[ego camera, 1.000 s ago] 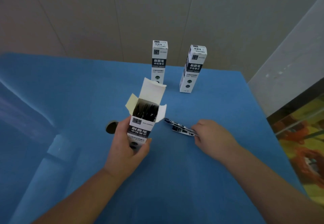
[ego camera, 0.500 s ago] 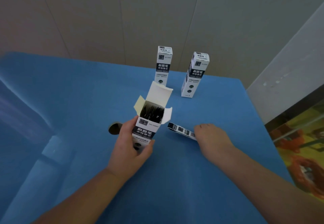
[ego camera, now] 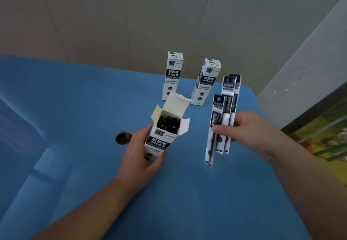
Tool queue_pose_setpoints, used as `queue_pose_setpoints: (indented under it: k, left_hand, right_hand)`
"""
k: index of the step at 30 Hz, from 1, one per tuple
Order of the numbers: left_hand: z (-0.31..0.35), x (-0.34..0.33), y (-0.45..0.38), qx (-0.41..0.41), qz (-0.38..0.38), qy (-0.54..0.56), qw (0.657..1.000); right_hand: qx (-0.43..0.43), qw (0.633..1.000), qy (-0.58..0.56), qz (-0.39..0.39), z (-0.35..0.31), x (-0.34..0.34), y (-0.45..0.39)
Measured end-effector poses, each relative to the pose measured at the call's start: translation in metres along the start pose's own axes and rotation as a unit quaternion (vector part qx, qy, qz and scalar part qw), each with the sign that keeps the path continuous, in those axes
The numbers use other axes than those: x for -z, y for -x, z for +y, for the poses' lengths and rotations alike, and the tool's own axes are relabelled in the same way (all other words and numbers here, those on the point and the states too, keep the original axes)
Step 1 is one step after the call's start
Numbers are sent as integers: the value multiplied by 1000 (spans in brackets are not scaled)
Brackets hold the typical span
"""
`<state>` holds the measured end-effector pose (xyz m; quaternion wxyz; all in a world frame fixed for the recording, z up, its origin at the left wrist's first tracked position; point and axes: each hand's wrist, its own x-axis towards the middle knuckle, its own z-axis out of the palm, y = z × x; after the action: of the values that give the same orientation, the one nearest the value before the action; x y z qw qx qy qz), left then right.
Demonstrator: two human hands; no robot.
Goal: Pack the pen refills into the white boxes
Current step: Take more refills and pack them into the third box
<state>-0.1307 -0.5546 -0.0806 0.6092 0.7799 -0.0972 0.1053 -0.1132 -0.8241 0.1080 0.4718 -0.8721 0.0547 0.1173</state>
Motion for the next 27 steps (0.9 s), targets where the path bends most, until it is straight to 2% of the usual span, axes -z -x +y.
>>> queue_pose_setpoints:
  k: [5,12,18,24,27]
  left_hand:
    - [-7,0,0,-4,2,2,1000]
    - [-1,1,1,-30,-8,-9,999]
    - [10,4,1,-70,-21,-44,996]
    - [12,5,2,-56,-44,-35,997]
    - [12,4,1,-64,-40,-42,996]
  right_hand:
    - [54,987,-150,27,-23,-2,24]
    - [174,937,-298,61,-55,-13,48]
    - [215,936,-233,155,-66,-28,41]
    - [269,945,-114,146,-66,-38,36]
    - [264,952,-68,138,-65,-45,36]
